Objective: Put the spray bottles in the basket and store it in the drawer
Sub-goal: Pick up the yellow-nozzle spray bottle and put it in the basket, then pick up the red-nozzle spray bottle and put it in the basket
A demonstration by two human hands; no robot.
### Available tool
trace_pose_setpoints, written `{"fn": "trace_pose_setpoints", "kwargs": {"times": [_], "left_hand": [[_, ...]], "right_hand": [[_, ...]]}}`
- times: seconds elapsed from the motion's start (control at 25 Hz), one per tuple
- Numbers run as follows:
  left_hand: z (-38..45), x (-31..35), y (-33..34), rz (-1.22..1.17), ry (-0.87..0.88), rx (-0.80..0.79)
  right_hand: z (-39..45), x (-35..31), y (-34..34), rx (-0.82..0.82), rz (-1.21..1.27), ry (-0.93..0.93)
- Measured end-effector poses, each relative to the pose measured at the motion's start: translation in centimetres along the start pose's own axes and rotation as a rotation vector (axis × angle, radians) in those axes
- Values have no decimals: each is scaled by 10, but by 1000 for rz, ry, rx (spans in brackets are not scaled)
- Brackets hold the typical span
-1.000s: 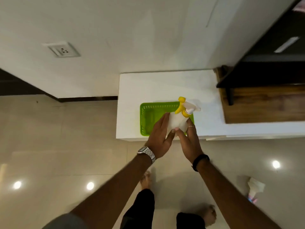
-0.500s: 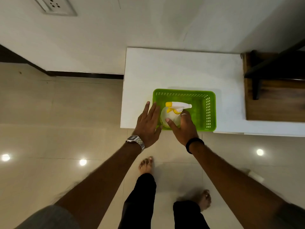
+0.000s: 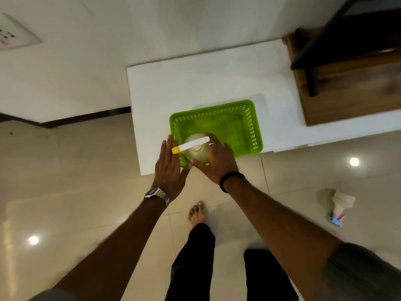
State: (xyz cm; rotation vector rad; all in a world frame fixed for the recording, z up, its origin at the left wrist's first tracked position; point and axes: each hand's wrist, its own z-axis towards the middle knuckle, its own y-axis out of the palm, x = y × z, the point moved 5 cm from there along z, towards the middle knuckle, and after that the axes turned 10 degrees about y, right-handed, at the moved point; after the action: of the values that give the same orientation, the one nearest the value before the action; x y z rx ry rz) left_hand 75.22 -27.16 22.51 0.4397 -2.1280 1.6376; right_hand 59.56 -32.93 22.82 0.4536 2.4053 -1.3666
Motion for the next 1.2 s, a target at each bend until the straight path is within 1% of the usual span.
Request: {"fn": "trace_pose_setpoints", "kwargs": {"times": [0.08,0.16,0.24,0.28,0.32,0.36,0.44,0.56,0.64,0.68,0.76,0.84,1.0,1.12,1.2], "left_hand": [[-9,5,2,-40,-109,51],[-28,12,6,-105,-285,119],[-55,23,12,-119,-411,217],[-70,29,17,-116,-452,252],[-82,44,28,-106,-466,251],[-92,60,44,-92,-459,203],[-105,101,83,-42,-394,0],[-103,179,147,29,-218,-361],[-92,244,187,63,-52,-539],[-84,279,208,94,44,-600],[-69,350,246,159,213,-667],[-55,419,286,220,329,-710],[-46,539,369,297,435,-789],[-60,632,440,320,573,-897],[-72,687,484,289,664,-964]], "right_hand": [[-16,10,-13,6,38,-38],[-42,31,-35,93,152,-88],[-73,59,-55,202,221,-125],[-88,75,-60,226,229,-128],[-104,101,-66,239,231,-105],[-121,130,-68,238,227,-66],[-153,200,-67,199,204,56],[-205,310,-52,75,153,296],[-247,382,-41,-14,169,482],[-271,418,-38,-44,195,572],[-318,484,-36,-59,261,714],[-362,545,-39,-36,320,817],[-437,647,-44,-3,423,963],[-484,718,-42,20,496,1072],[-506,759,-39,45,584,1137]]}}
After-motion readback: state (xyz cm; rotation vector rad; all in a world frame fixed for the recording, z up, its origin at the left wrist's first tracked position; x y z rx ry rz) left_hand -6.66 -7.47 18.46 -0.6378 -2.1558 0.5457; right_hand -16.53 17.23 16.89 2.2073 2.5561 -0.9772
